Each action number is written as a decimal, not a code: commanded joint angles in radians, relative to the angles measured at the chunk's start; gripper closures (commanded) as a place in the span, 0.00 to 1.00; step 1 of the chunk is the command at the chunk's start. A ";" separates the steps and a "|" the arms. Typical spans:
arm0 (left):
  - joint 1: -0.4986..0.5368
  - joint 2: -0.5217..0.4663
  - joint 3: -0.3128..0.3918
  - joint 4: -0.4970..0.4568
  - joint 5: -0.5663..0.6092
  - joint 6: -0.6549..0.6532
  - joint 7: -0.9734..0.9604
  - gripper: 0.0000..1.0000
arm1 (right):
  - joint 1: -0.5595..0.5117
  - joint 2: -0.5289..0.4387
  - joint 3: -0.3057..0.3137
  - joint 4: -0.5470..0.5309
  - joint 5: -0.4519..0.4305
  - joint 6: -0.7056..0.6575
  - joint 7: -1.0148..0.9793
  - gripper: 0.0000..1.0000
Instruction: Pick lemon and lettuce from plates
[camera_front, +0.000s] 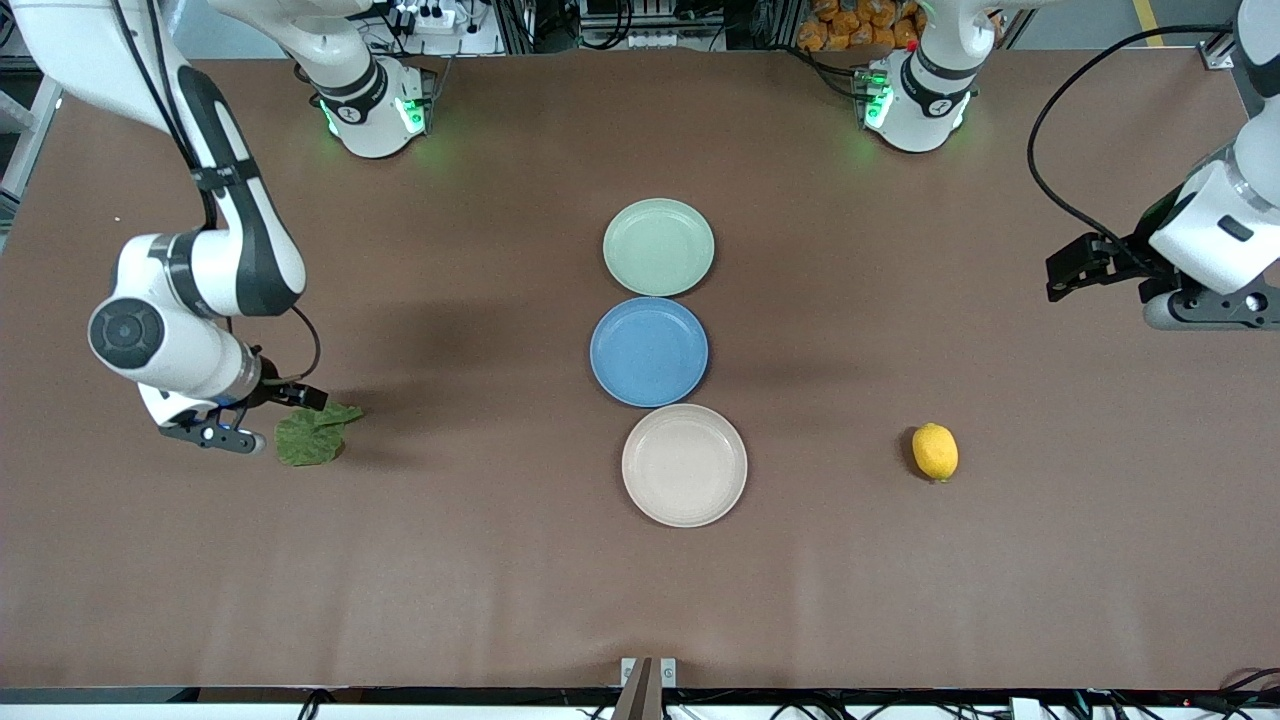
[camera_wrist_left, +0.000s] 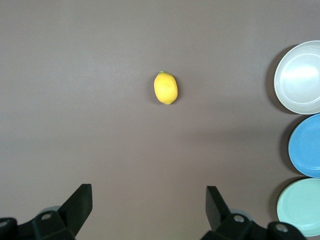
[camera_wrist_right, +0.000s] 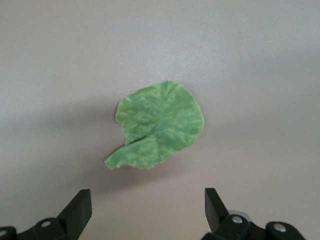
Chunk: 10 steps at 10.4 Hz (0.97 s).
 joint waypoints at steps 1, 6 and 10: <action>0.009 -0.012 0.003 0.007 -0.026 -0.021 0.031 0.00 | -0.004 -0.176 0.003 -0.233 -0.017 0.137 -0.014 0.00; 0.009 -0.001 0.003 0.007 -0.026 -0.011 0.033 0.00 | 0.017 -0.353 0.004 -0.371 -0.017 0.129 -0.016 0.00; 0.009 0.008 0.003 0.007 -0.041 0.023 0.028 0.00 | 0.009 -0.376 -0.002 -0.320 -0.017 0.099 -0.016 0.00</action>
